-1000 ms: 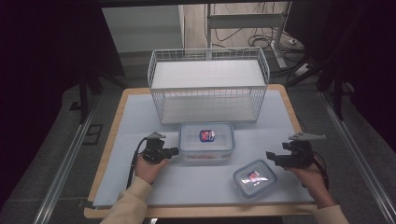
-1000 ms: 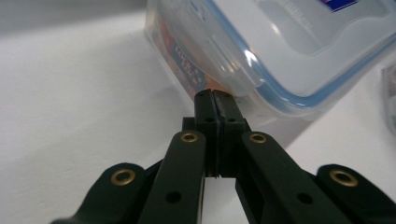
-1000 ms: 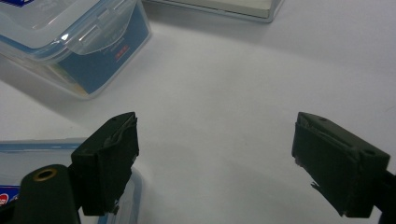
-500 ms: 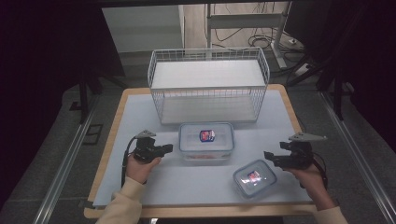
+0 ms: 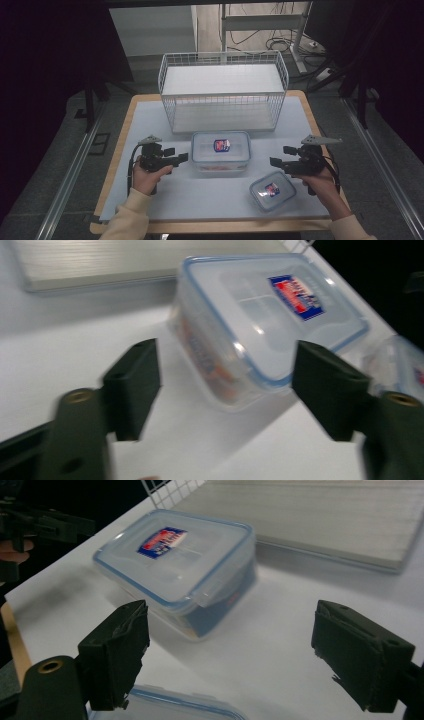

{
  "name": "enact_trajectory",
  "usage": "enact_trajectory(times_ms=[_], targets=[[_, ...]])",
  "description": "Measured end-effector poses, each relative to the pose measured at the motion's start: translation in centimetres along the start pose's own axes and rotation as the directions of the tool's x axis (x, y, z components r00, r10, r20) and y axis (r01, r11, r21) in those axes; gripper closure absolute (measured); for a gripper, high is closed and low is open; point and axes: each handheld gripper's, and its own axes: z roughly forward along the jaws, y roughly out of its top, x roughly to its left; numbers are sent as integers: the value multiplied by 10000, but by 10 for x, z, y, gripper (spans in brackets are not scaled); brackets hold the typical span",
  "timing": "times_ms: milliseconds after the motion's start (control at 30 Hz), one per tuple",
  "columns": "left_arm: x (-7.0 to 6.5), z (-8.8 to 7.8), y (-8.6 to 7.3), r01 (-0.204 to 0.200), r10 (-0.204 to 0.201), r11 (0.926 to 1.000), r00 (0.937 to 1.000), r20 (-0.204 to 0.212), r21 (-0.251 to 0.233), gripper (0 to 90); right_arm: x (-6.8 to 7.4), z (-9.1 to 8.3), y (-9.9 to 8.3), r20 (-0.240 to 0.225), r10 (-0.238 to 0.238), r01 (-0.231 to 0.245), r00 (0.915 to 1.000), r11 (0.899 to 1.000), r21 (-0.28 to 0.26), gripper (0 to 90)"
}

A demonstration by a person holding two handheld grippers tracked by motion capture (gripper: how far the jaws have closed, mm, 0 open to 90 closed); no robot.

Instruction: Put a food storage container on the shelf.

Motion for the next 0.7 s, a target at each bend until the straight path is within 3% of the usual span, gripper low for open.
enact_trajectory(times_ms=[167, 300, 433, 600, 700], targets=[[-5, 6, 7, 255, -257, 9997, 9988, 415, 49, 183, 10, 5, 6, -462, -68, 74, 9989, 9999, 134, 149], [-5, 15, 11, 429, -444, 9989, 9961, 763, 211, 166, 11, 18, 15, -1224, 748, -694, 9897, 9964, 477, 141], [-2, 27, 19, 538, -581, 9975, 9937, 963, 466, 163, 7, 32, 24, -1303, 974, -895, 9867, 9939, 651, 146], [6, 39, 22, 938, -1020, 9927, 9884, 1127, 754, 150, 0, 59, 38, -1166, 1569, -1410, 9807, 9809, 1341, 146], [10, 42, 20, 1017, -1091, 9917, 9894, 959, 784, 151, -2, 76, 42, -985, 1705, -1490, 9804, 9694, 1949, 147]])
